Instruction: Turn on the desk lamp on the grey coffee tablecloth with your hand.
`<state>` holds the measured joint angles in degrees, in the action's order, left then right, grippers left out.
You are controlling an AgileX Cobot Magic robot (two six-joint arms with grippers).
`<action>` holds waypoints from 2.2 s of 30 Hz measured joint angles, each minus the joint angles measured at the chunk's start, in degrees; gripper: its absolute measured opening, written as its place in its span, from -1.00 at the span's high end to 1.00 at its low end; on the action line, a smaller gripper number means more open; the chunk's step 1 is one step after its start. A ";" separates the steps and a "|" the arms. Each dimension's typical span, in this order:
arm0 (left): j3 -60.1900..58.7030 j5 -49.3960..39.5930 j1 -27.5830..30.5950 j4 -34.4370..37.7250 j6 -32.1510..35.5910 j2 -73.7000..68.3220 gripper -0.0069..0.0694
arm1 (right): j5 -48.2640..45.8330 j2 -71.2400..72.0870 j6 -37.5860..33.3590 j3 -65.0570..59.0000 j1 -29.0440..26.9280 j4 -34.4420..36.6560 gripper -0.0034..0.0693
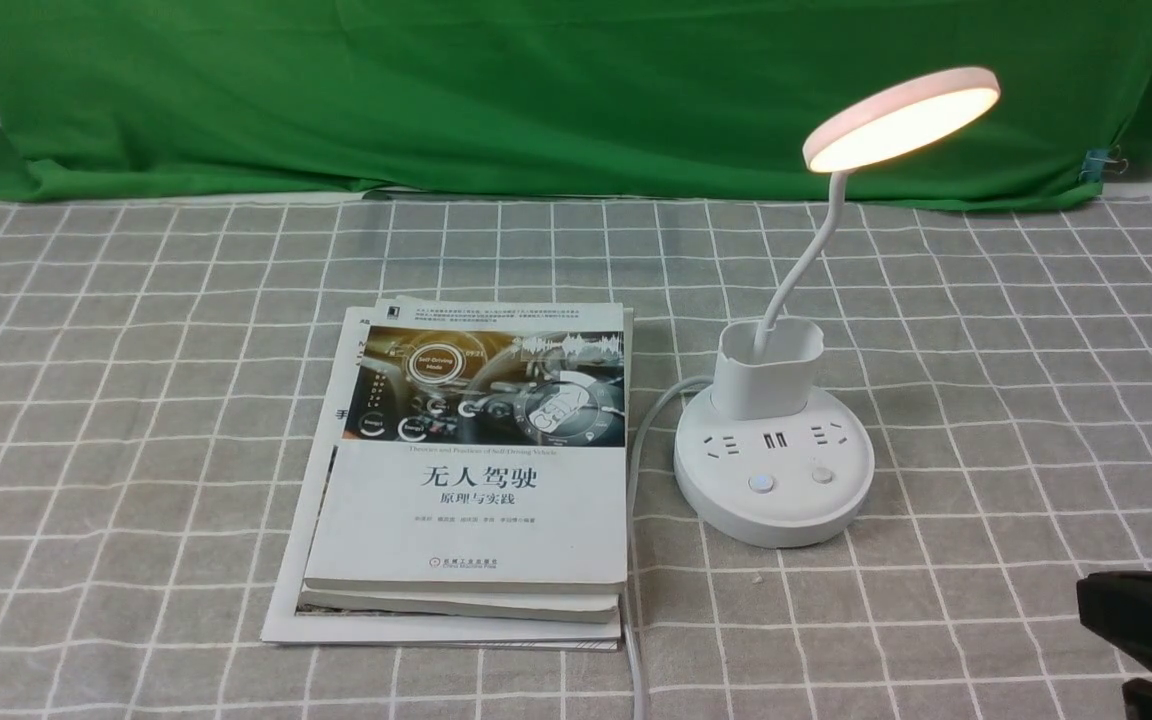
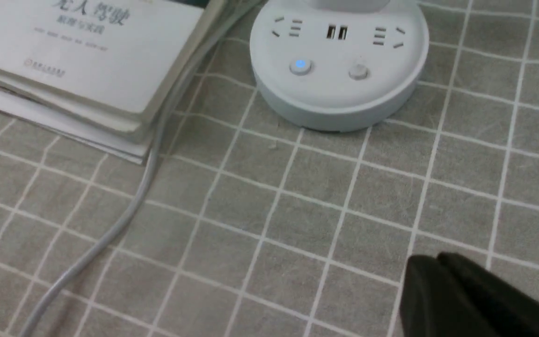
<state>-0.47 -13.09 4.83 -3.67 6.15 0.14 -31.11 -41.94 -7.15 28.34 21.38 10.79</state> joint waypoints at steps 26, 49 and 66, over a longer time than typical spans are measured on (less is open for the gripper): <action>0.00 0.01 0.00 0.00 -0.01 0.00 0.77 | 17.23 41.85 -6.12 -28.74 -13.89 -3.26 0.83; 0.00 -0.05 0.00 0.00 -0.01 0.00 0.77 | 16.83 41.85 -6.28 -28.74 -13.89 -3.30 0.70; 0.00 -0.05 0.00 0.00 -0.02 0.00 0.77 | 16.83 41.85 -6.28 -28.74 -13.89 -3.30 0.57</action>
<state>-0.47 -13.14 4.83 -3.67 6.13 0.14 -14.28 -0.08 -13.42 -0.40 7.50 7.49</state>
